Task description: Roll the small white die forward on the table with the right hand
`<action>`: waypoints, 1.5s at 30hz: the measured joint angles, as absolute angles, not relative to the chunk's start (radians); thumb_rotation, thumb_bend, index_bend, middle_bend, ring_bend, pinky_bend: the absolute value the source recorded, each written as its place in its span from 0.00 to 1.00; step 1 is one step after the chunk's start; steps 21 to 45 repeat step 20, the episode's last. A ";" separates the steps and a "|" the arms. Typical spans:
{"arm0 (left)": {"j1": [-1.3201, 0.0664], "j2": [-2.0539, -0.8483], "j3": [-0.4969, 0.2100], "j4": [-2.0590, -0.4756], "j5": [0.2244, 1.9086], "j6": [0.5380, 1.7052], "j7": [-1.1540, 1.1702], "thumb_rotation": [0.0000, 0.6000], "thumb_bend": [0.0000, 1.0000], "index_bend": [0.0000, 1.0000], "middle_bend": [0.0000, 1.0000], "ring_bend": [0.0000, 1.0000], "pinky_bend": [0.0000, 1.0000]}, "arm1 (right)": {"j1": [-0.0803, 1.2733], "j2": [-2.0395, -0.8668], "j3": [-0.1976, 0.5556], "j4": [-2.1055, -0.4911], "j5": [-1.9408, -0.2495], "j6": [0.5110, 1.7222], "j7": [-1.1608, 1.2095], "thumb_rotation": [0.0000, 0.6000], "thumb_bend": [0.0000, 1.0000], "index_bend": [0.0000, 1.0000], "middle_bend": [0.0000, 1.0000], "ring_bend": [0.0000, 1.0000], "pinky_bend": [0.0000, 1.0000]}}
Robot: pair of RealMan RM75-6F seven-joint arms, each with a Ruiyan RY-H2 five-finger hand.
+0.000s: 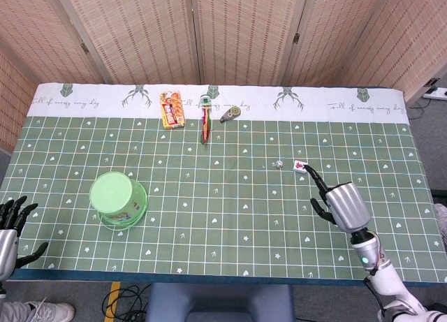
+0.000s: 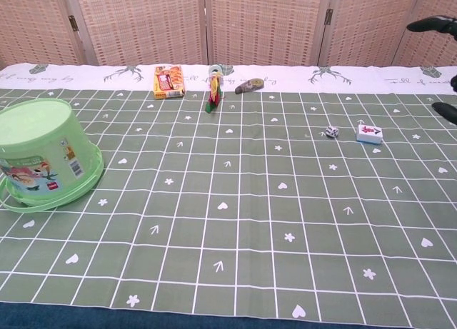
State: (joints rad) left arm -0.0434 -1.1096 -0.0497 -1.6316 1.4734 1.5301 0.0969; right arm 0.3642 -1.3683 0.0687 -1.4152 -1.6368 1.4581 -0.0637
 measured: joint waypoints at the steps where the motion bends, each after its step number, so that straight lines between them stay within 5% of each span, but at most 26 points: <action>1: -0.043 -1.109 -0.050 -1.633 1.473 1.530 0.098 1.00 0.22 0.19 0.09 0.06 0.10 | 0.357 -1.349 0.066 -1.429 -1.632 1.457 -0.083 1.00 0.33 0.09 0.79 0.90 0.95; 9: -0.045 -1.107 -0.052 -1.637 1.473 1.529 0.102 1.00 0.22 0.19 0.09 0.06 0.10 | 0.293 -1.182 0.025 -1.571 -1.582 1.430 -0.198 1.00 0.32 0.11 0.30 0.30 0.45; 12: -0.047 -1.110 -0.054 -1.637 1.478 1.533 0.101 1.00 0.22 0.19 0.09 0.06 0.10 | 0.252 -1.127 0.000 -1.617 -1.575 1.438 -0.213 1.00 0.32 0.11 0.23 0.20 0.36; 20: -0.048 -1.117 -0.051 -1.638 1.492 1.538 0.091 1.00 0.22 0.19 0.09 0.06 0.10 | 0.170 -1.092 -0.025 -1.637 -1.580 1.519 -0.170 1.00 0.33 0.11 0.22 0.19 0.33; 45: -0.048 -1.117 -0.051 -1.638 1.492 1.538 0.091 1.00 0.22 0.19 0.09 0.06 0.10 | 0.170 -1.092 -0.025 -1.637 -1.580 1.519 -0.170 1.00 0.33 0.11 0.22 0.19 0.33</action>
